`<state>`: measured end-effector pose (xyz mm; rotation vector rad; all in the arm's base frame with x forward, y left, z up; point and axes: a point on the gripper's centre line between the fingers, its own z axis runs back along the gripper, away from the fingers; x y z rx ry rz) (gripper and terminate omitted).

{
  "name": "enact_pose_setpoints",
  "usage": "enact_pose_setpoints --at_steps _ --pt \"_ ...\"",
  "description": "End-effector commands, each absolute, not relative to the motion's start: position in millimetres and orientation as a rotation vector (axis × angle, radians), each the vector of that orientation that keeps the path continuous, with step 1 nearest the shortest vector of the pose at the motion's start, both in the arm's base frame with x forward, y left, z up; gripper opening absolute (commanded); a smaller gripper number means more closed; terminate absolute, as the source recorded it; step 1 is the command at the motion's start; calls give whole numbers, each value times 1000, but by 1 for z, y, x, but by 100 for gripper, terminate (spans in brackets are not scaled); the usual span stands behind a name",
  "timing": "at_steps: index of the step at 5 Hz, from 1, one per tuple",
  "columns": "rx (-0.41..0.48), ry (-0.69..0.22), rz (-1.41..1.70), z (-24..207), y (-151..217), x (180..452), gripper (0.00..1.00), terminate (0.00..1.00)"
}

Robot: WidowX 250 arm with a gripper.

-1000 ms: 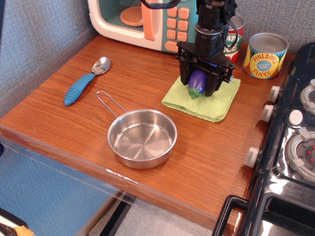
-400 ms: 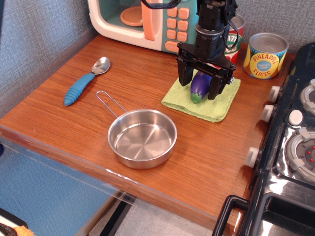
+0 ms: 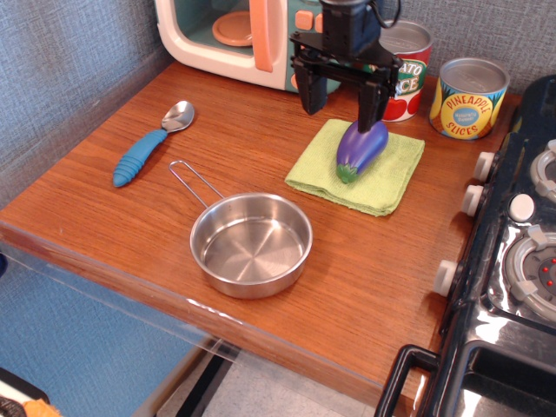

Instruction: Place the eggplant on top of yellow rectangular cloth.

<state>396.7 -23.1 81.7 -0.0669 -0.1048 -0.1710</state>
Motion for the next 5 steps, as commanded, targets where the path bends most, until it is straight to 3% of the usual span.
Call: enact_pose_setpoints --at_steps 1,4,5 --pt "-57 -193 -108 133 9 391 100 0" --pt "4 -205 4 134 34 378 100 0" --pt "4 -205 4 134 34 378 100 100"
